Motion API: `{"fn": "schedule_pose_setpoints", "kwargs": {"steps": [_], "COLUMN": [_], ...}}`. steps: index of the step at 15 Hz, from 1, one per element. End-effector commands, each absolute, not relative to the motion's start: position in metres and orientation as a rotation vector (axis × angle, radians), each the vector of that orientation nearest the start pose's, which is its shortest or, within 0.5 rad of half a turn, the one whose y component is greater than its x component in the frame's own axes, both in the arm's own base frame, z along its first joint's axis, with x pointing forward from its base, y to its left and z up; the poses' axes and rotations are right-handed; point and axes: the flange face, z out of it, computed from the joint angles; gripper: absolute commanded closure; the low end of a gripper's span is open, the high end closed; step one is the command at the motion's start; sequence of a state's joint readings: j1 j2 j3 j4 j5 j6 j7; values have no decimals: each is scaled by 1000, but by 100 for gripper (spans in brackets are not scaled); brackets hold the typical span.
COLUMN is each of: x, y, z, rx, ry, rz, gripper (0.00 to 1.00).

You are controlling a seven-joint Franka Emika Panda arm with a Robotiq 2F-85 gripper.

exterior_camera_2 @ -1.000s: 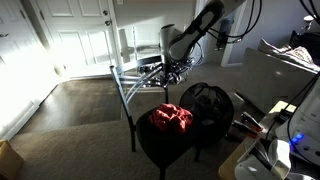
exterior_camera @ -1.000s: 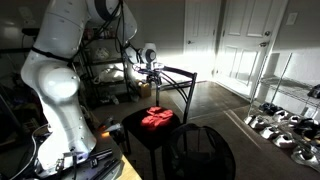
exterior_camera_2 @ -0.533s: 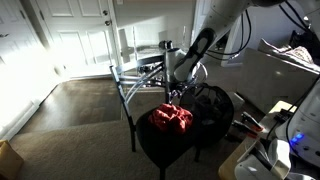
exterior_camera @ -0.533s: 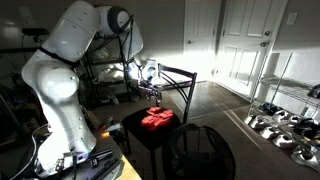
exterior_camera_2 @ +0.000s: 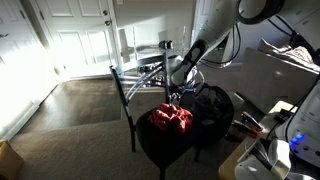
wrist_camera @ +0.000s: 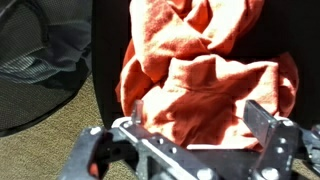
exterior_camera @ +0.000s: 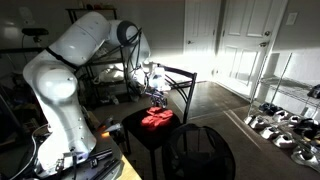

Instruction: Put the cloth in the black object

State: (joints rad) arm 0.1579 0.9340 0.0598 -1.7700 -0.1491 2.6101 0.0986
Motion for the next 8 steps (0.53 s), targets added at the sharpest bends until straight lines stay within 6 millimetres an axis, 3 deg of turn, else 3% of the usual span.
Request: {"fn": "schedule_pose_setpoints", "kwargs": {"steps": [1,4,8], "x": [619,627,626], "y": [132,128,131], "z": [20,14,14], "rx": [-3126,-3130,-3144], "ry": [-487,-540,-493], "rz": [183,266,242], "gripper": [0,0,0]}}
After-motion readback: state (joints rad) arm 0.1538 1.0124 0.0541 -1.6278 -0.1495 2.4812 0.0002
